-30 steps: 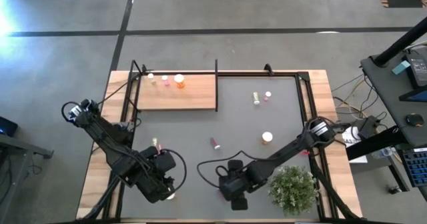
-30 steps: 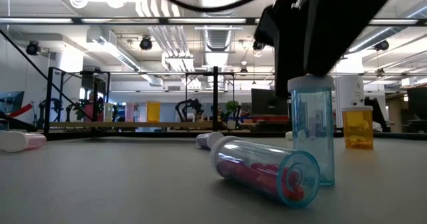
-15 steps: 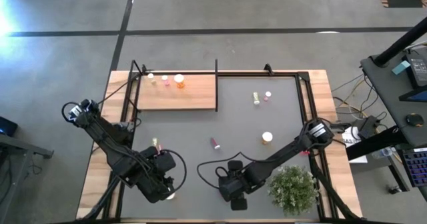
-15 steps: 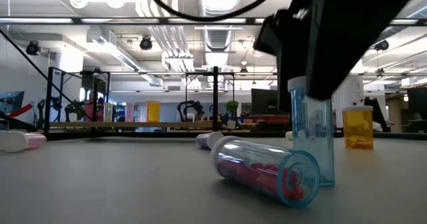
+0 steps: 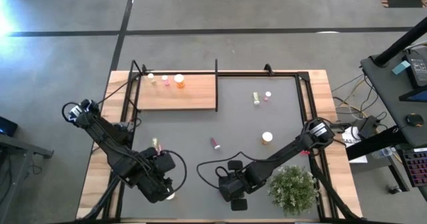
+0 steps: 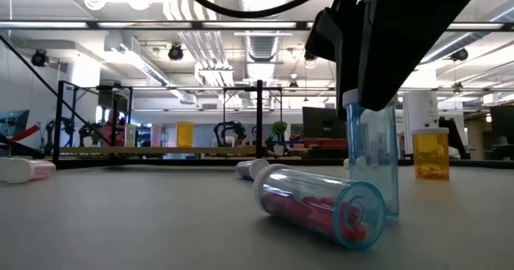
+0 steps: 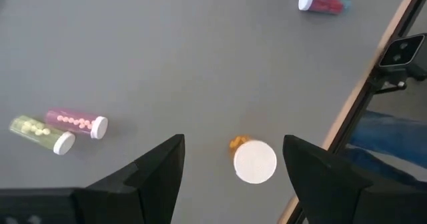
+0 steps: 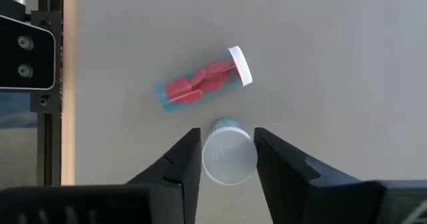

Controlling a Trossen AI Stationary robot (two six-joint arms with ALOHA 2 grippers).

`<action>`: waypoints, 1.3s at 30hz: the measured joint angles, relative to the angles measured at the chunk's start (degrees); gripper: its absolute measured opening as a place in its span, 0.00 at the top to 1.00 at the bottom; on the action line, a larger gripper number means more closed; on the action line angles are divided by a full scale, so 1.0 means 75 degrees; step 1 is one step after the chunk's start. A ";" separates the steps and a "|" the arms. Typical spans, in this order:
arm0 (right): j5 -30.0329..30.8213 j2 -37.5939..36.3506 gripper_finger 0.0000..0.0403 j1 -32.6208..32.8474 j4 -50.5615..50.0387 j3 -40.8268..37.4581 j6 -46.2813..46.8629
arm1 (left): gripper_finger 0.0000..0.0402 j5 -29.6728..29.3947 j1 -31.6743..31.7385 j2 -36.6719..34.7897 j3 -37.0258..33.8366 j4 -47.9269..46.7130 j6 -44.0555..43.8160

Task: Pick and place medicine bottles onto shelf by color
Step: Put the right blue pill bottle on the shelf

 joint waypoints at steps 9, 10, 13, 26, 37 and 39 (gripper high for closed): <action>-0.0017 0.0000 0.71 -0.0129 -0.0460 0.0456 -0.0164 | 0.41 0.0149 0.0000 -0.0209 -0.0006 0.0044 -0.0009; -0.0015 0.0000 0.71 -0.0195 -0.0570 0.0583 -0.0256 | 0.41 0.0149 0.0000 -0.0257 -0.0015 0.0031 -0.0010; 0.0077 0.0000 0.71 -0.0479 -0.0810 0.0989 -0.0621 | 0.41 0.0149 0.0000 -0.0365 -0.0010 0.0024 -0.0005; 0.0417 0.0000 0.71 -0.2952 -0.0813 0.2265 -0.0556 | 0.41 0.0107 0.0003 -0.0992 -0.0035 0.0011 0.0003; 0.0414 0.0000 0.71 -0.4713 -0.0732 0.3050 -0.1380 | 0.41 -0.1096 0.0504 -0.1668 -0.0047 -0.1069 -0.0550; 0.0411 0.0000 0.71 -0.4983 -0.0708 0.3047 -0.1440 | 0.41 -0.1340 0.0693 -0.1820 -0.0048 -0.1214 -0.0583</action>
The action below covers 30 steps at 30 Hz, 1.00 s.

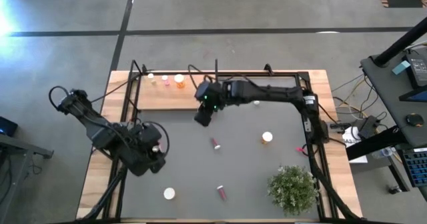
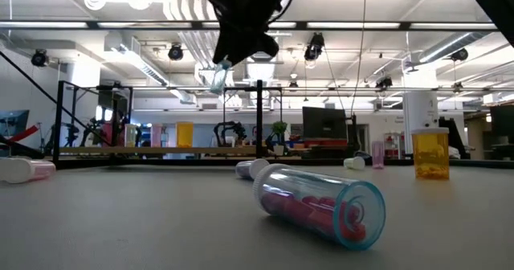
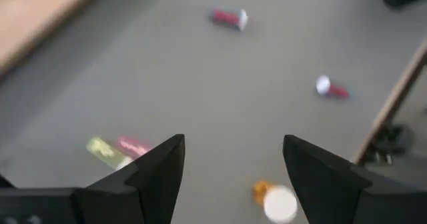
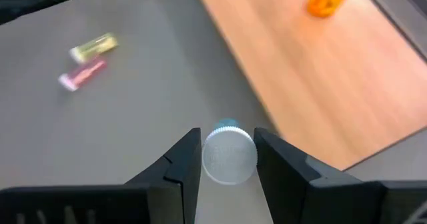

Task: Pick and place medicine bottles onto shelf by color
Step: Put the right blue pill bottle on the shelf

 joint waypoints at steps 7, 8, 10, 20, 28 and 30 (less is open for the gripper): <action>0.0002 0.0147 0.70 -0.0686 0.0085 -0.0015 -0.0199 | 0.41 -0.0557 0.0900 -0.0367 -0.0048 -0.0009 0.0050; 0.0003 0.0178 0.70 -0.0731 0.0158 -0.0007 -0.0274 | 0.41 -0.0557 0.1028 -0.0410 -0.0048 -0.0009 0.0050; -0.0009 0.0255 0.70 -0.0792 0.0149 0.0068 -0.0456 | 0.41 -0.0558 0.1288 -0.0448 -0.0050 -0.0006 0.0052; -0.0011 0.1184 0.70 -0.1121 -0.0057 0.1296 -0.1558 | 0.41 -0.0557 0.2328 -0.0456 -0.0076 0.0107 0.0673; -0.0135 0.2043 0.70 -0.1331 -0.0620 0.2325 -0.2165 | 0.41 -0.0553 0.2709 -0.0470 -0.0066 0.0101 0.1191; -0.0217 0.2110 0.70 -0.1413 -0.0667 0.2334 -0.2103 | 0.41 -0.0551 0.2782 -0.0494 -0.0075 0.0087 0.1354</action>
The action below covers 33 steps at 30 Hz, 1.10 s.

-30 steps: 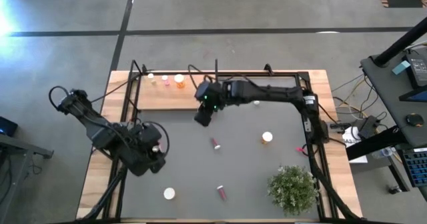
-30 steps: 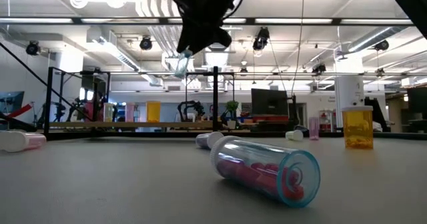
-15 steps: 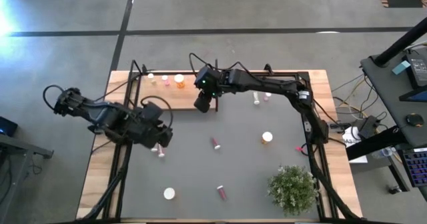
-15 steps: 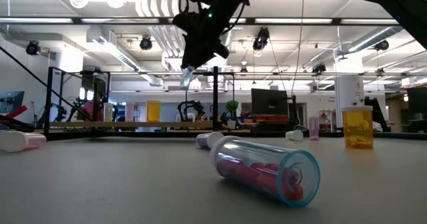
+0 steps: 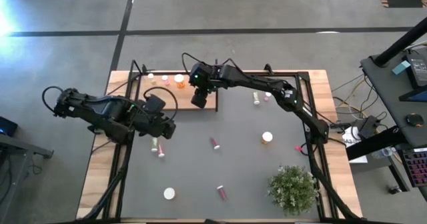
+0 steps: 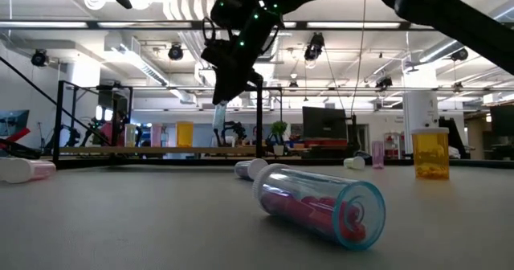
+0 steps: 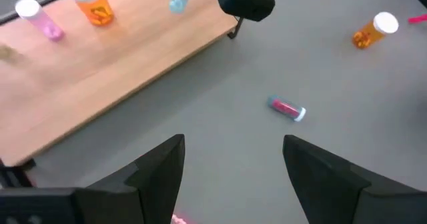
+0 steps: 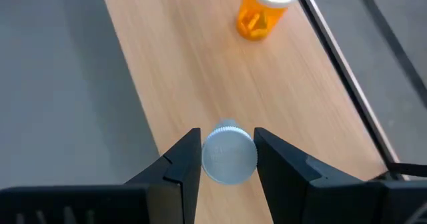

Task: Pick and place medicine bottles onto shelf by color
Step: Put the right blue pill bottle on the shelf

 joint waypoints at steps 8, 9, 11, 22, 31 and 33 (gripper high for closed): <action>-0.0013 0.0012 0.70 -0.0170 -0.0079 -0.0008 0.0156 | 0.41 0.0000 0.0636 -0.0332 0.0008 -0.0025 0.1055; -0.0030 0.0012 0.70 -0.0159 -0.0080 -0.0008 0.0228 | 0.41 0.0000 0.0725 -0.0371 0.0006 -0.0037 0.1122; -0.0066 0.0021 0.70 -0.0103 -0.0082 -0.0011 0.0506 | 0.41 0.0006 0.0906 -0.0459 0.0006 -0.0029 0.1305; -0.0089 0.0038 0.70 0.0403 0.0201 -0.0064 0.0615 | 0.41 0.0029 0.1450 -0.0652 0.0006 0.0003 0.2061; -0.0068 0.0038 0.70 0.0415 0.0754 -0.0593 0.0574 | 0.41 0.0229 0.1482 -0.0664 -0.0015 -0.0008 0.2114; -0.0074 0.0038 0.70 0.0416 0.0790 -0.0628 0.0659 | 0.41 0.0264 0.1482 -0.0664 -0.0015 -0.0008 0.2117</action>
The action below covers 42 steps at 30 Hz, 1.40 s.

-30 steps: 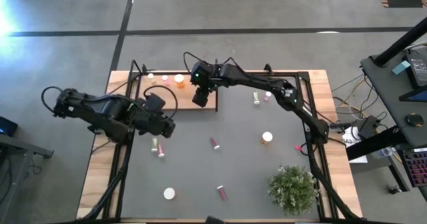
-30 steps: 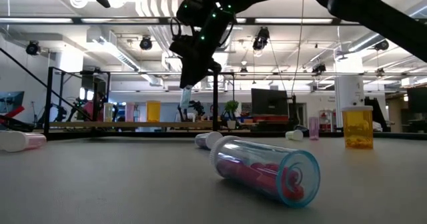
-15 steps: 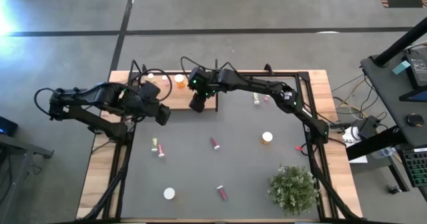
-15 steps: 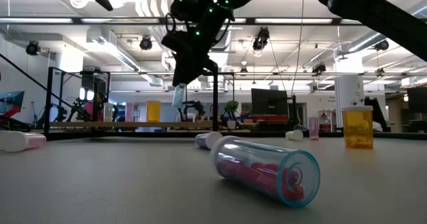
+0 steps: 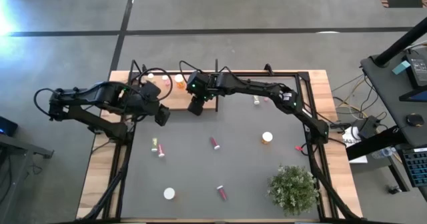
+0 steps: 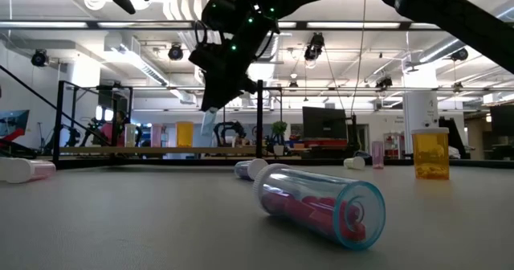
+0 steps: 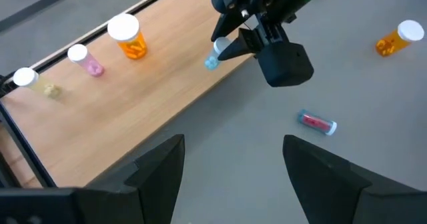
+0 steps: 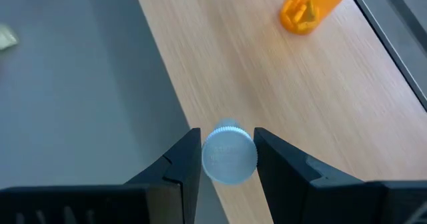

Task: Pick and place medicine bottles onto shelf by color
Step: Put the right blue pill bottle on the shelf

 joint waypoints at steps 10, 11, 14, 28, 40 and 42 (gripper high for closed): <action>0.0000 0.0000 0.70 0.0079 0.0199 -0.0287 0.0208 | 0.41 0.0007 0.0000 0.0000 -0.0012 0.0000 0.0136; -0.0001 0.0000 0.70 0.0093 0.0234 -0.0320 0.0214 | 0.41 0.0010 0.0000 0.0000 -0.0015 -0.0009 0.0135; 0.0000 0.0000 0.70 0.0102 0.0473 -0.0357 0.0225 | 0.41 0.0012 0.0006 0.0000 -0.0015 -0.0003 0.0156; -0.0240 0.0000 0.70 0.0096 0.0551 -0.0392 -0.0194 | 0.41 0.0123 0.0006 0.0000 -0.0017 -0.0017 0.0188; -0.0334 0.0000 0.70 0.0090 0.0493 -0.0446 -0.0575 | 0.41 0.0147 0.0006 0.0000 -0.0020 -0.0020 0.0326; -0.0332 0.0000 0.70 0.0084 0.0493 -0.0482 -0.0613 | 0.41 0.0157 0.0006 0.0000 -0.0020 -0.0020 0.0326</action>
